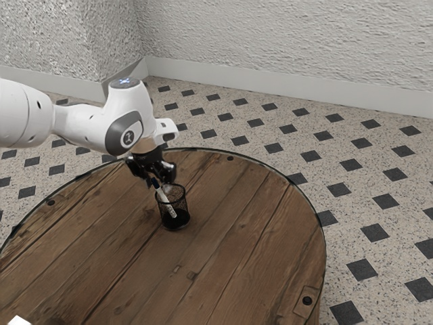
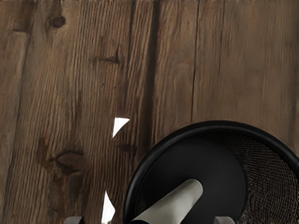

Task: Take the marker out of the pen holder and place it to the left of the pen holder.

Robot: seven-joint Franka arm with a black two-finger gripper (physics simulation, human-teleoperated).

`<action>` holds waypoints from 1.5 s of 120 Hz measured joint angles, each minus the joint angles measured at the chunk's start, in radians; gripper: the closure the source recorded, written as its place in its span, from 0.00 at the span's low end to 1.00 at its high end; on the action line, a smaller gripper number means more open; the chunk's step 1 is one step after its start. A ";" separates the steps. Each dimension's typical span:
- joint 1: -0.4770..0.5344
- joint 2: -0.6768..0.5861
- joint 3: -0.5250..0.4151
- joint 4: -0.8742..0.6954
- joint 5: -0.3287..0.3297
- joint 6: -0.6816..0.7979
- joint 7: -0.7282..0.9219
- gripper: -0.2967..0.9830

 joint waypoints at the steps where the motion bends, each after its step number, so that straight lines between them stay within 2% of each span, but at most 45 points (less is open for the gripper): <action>1: 0.000 -0.001 0.000 0.000 0.000 0.000 0.000 0.52; 19: -0.001 -0.010 0.000 0.000 -0.001 0.001 -0.003 0.69; 34: -0.006 -0.014 0.000 0.000 0.001 0.002 -0.009 0.76; 56: -0.028 -0.070 0.000 -0.001 0.015 0.001 -0.025 0.81; 80: -0.026 -0.271 0.004 -0.028 0.039 -0.088 -0.045 0.83; 94: 0.013 -0.331 0.001 -0.079 0.057 -0.146 -0.053 0.84; 104: 0.082 -0.340 0.000 -0.097 0.065 -0.184 -0.051 0.84; 120: 0.173 -0.306 -0.001 -0.100 0.068 -0.239 -0.039 0.84; 133: 0.206 -0.220 -0.010 -0.024 0.069 -0.380 -0.014 0.84; 152: 0.106 -0.064 -0.025 0.114 0.064 -0.610 0.046 0.84; 172: 0.154 0.054 -0.036 0.205 0.046 -0.764 0.131 0.84; 180: 0.157 0.117 -0.041 0.288 0.044 -0.800 0.164 0.84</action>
